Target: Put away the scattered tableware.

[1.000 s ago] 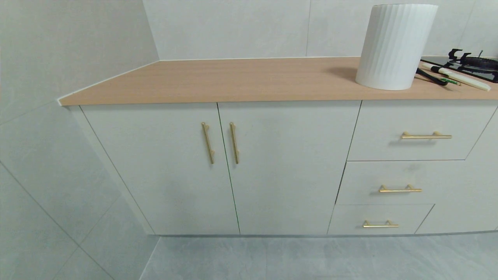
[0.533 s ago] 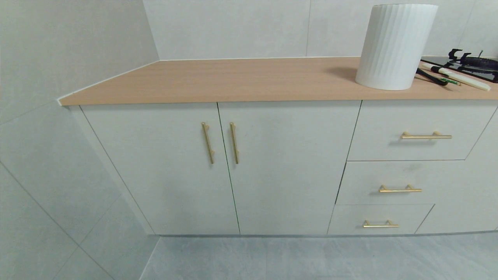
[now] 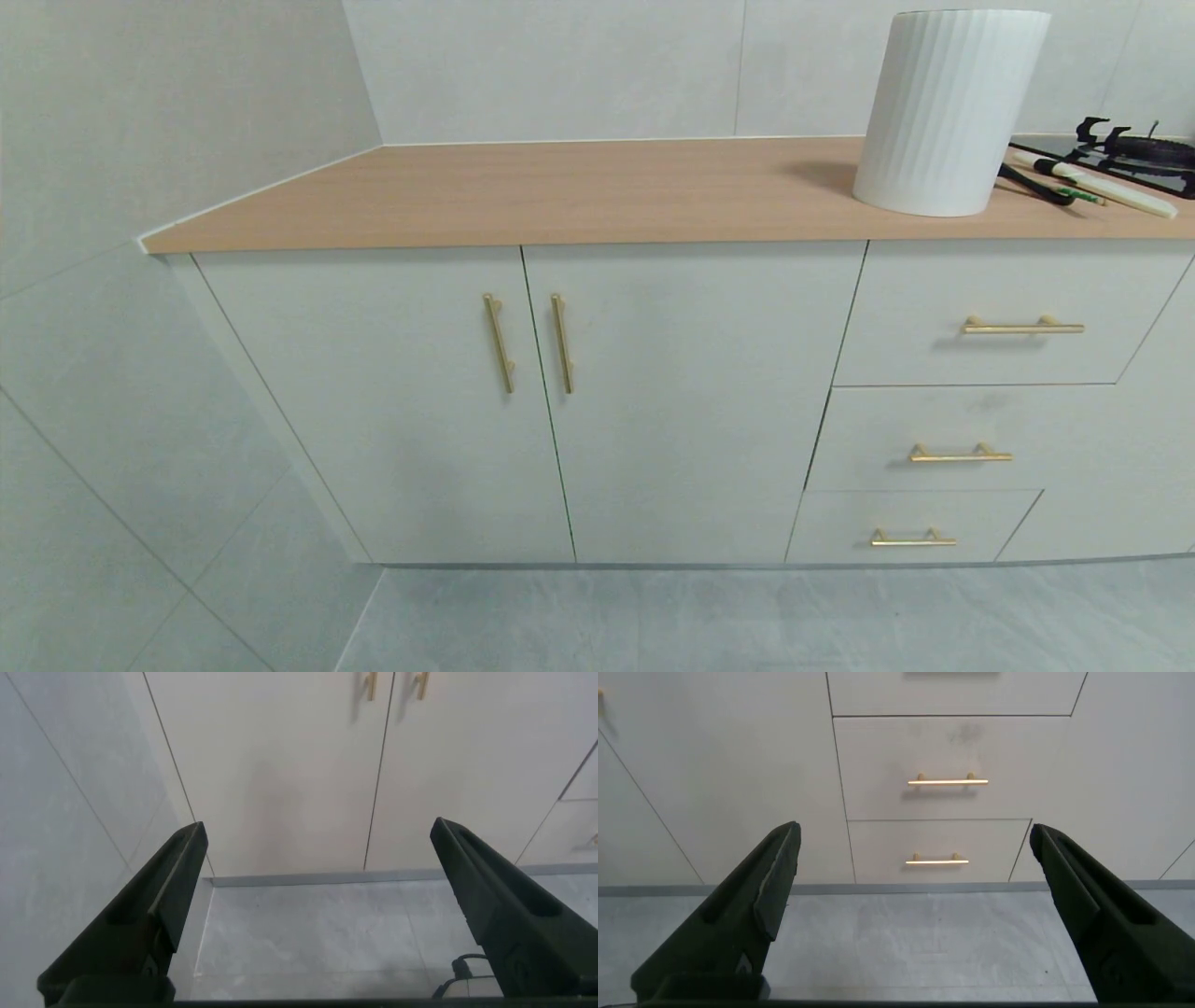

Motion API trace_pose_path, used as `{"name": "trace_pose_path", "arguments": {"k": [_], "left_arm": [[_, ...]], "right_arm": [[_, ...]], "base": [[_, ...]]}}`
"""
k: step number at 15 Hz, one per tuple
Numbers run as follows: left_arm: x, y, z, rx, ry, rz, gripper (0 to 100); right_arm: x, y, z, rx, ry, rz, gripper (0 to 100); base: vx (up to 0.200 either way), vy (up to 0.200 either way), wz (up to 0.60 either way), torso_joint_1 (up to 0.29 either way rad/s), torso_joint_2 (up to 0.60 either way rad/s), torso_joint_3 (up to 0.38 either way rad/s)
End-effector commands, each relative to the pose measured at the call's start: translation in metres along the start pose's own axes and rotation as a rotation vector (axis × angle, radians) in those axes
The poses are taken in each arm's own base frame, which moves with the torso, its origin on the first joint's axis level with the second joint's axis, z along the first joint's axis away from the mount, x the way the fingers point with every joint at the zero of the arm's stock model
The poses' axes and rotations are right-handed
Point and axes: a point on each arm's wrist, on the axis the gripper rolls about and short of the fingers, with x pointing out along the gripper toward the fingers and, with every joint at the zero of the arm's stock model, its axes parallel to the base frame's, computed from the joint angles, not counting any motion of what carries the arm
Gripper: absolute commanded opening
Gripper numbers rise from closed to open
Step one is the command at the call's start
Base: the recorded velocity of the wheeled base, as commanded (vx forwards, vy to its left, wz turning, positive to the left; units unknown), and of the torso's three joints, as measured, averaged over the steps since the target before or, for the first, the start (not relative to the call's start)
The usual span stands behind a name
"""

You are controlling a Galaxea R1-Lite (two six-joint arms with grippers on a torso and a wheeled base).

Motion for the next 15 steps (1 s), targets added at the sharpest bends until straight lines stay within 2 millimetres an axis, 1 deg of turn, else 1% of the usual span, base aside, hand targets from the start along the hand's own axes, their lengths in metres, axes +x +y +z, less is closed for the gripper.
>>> {"name": "trace_pose_path", "arguments": {"k": [1, 2, 15], "left_arm": [[0.0000, 0.0000, -0.0001, -0.003, 0.001, 0.000, 100], [0.0000, 0.0000, -0.0001, -0.001, 0.001, 0.000, 100], [0.0000, 0.0000, -0.0001, -0.001, 0.001, 0.000, 100]], "right_arm": [[0.0002, 0.0000, 0.0001, -0.001, 0.002, 0.000, 100], [0.0002, 0.0000, 0.0001, -0.001, 0.002, 0.000, 100], [0.0002, 0.0000, 0.0001, 0.014, 0.002, -0.001, 100]], "base": [[0.000, 0.000, 0.00, 0.000, 0.00, 0.000], [0.000, 0.000, 0.00, 0.000, 0.00, 0.000], [0.000, -0.200, 0.00, 0.002, 0.00, 0.002]]}}
